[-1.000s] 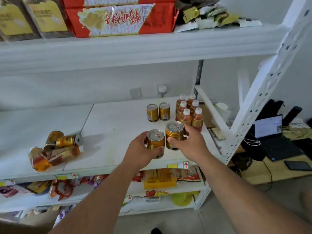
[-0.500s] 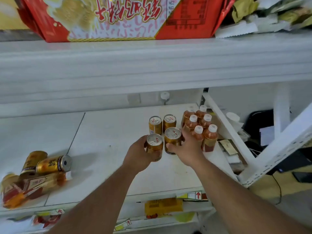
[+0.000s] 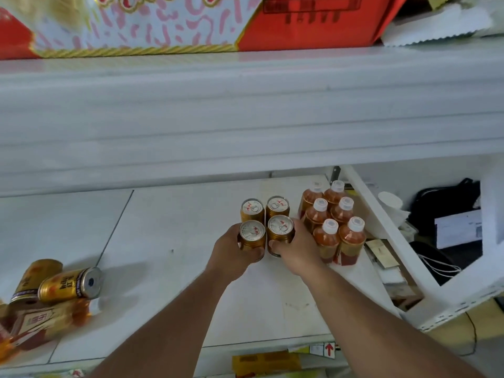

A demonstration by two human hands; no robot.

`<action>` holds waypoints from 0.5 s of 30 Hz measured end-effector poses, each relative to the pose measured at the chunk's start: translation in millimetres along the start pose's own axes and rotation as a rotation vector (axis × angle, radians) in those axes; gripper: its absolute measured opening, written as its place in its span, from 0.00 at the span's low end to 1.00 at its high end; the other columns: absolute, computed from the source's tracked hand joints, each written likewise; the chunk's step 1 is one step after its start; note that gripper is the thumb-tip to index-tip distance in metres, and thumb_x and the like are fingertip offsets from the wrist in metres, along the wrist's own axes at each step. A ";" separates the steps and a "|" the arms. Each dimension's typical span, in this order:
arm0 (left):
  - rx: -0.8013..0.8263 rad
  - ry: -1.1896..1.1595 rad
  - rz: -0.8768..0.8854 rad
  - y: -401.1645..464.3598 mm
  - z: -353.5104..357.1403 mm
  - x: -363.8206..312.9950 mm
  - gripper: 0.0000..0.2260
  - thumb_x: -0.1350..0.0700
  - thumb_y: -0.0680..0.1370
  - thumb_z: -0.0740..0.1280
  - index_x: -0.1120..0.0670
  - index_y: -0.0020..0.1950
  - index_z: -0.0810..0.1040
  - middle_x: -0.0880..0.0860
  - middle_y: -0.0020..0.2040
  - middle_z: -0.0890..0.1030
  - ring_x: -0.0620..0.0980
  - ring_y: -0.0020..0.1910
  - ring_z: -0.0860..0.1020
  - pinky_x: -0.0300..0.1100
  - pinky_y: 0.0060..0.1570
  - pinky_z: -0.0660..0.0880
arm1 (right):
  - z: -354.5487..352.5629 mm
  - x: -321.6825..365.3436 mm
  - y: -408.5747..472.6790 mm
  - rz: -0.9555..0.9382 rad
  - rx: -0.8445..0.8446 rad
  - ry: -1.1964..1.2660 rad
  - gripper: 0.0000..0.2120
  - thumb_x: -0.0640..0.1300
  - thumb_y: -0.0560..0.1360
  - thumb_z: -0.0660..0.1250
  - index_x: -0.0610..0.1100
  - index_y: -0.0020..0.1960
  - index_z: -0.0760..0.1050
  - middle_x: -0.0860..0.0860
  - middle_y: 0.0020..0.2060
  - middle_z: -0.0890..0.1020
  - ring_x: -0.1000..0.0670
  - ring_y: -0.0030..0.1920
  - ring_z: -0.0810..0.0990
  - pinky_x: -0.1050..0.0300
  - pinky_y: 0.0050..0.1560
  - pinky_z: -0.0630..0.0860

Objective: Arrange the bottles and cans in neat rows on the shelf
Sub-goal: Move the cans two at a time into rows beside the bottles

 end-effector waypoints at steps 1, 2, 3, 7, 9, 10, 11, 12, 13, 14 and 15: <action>0.001 -0.005 -0.002 2.5 1.5 1.2 0.29 0.56 0.68 0.79 0.48 0.66 0.73 0.40 0.53 0.79 0.38 0.50 0.77 0.26 0.40 0.68 | -0.1 0.2 2.1 0.002 -0.004 0.006 0.27 0.40 0.70 0.76 0.50 0.66 0.71 0.52 0.59 0.81 0.48 0.61 0.78 0.53 0.59 0.74; 0.002 -0.011 -0.003 4.3 3.0 2.1 0.29 0.56 0.68 0.79 0.48 0.67 0.73 0.41 0.54 0.79 0.40 0.51 0.77 0.26 0.41 0.67 | 0.1 0.0 4.1 0.009 -0.005 0.010 0.27 0.40 0.70 0.76 0.49 0.66 0.71 0.52 0.60 0.81 0.47 0.61 0.78 0.54 0.59 0.73; 0.004 -0.018 -0.004 6.2 4.6 3.4 0.29 0.56 0.68 0.79 0.48 0.67 0.73 0.42 0.54 0.79 0.41 0.52 0.77 0.26 0.41 0.68 | 0.5 -0.7 5.6 0.014 -0.004 0.013 0.28 0.40 0.70 0.76 0.49 0.67 0.71 0.51 0.60 0.81 0.47 0.61 0.78 0.54 0.59 0.73; 0.015 -0.019 0.000 11.0 9.2 7.3 0.28 0.56 0.68 0.79 0.48 0.66 0.73 0.41 0.54 0.79 0.39 0.51 0.76 0.24 0.40 0.68 | 4.4 -5.8 8.8 0.025 -0.001 0.035 0.30 0.39 0.70 0.77 0.49 0.68 0.70 0.51 0.61 0.80 0.48 0.63 0.77 0.56 0.59 0.71; 0.017 -0.032 -0.007 13.8 11.0 8.6 0.28 0.57 0.69 0.79 0.48 0.65 0.73 0.41 0.54 0.79 0.39 0.51 0.76 0.26 0.40 0.68 | 4.4 -7.2 9.8 0.029 0.002 0.038 0.28 0.38 0.70 0.77 0.49 0.66 0.71 0.51 0.61 0.80 0.49 0.62 0.77 0.57 0.59 0.70; 0.017 -0.037 -0.009 15.2 11.8 8.8 0.28 0.57 0.69 0.79 0.48 0.65 0.73 0.42 0.54 0.79 0.41 0.52 0.76 0.26 0.41 0.68 | 3.9 -6.9 10.2 0.028 0.005 0.037 0.27 0.38 0.70 0.77 0.50 0.64 0.71 0.51 0.61 0.80 0.50 0.62 0.77 0.58 0.58 0.70; 0.016 -0.042 -0.010 16.9 12.4 9.3 0.27 0.57 0.69 0.79 0.48 0.65 0.73 0.42 0.55 0.79 0.42 0.54 0.76 0.27 0.42 0.68 | 3.4 -6.6 11.1 0.023 0.004 0.040 0.26 0.37 0.70 0.77 0.51 0.62 0.70 0.51 0.61 0.80 0.50 0.61 0.77 0.58 0.57 0.70; 0.016 -0.047 -0.009 18.5 13.0 10.0 0.27 0.57 0.69 0.79 0.48 0.65 0.73 0.43 0.55 0.79 0.43 0.55 0.77 0.27 0.43 0.68 | 2.7 -5.8 11.7 0.020 0.000 0.038 0.25 0.37 0.70 0.77 0.52 0.61 0.70 0.51 0.60 0.80 0.50 0.61 0.77 0.58 0.57 0.70; 0.016 -0.052 -0.008 20.2 13.5 10.9 0.27 0.57 0.69 0.79 0.47 0.64 0.73 0.43 0.55 0.79 0.44 0.55 0.77 0.27 0.43 0.68 | 2.4 -5.2 12.8 0.018 -0.005 0.029 0.25 0.37 0.70 0.77 0.52 0.60 0.70 0.51 0.59 0.80 0.49 0.61 0.78 0.58 0.56 0.70; 0.017 -0.045 -0.005 21.7 13.8 11.5 0.27 0.57 0.69 0.79 0.47 0.64 0.73 0.43 0.55 0.79 0.44 0.56 0.77 0.28 0.44 0.68 | 1.7 -4.3 13.4 0.014 -0.009 0.023 0.25 0.36 0.70 0.76 0.53 0.58 0.70 0.51 0.58 0.81 0.48 0.61 0.78 0.59 0.56 0.70; 0.017 -0.040 -0.002 22.5 13.7 11.0 0.27 0.57 0.68 0.79 0.48 0.65 0.74 0.43 0.56 0.79 0.44 0.57 0.77 0.28 0.45 0.68 | 1.4 -4.0 14.3 0.011 -0.009 0.017 0.24 0.36 0.70 0.76 0.54 0.57 0.69 0.51 0.57 0.81 0.48 0.60 0.78 0.59 0.55 0.70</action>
Point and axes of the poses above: each hand's wrist, its own y-axis towards the middle knuckle, its own z-axis out of the palm, x = y × z, the point moved 2 cm from there along y, towards the middle knuckle
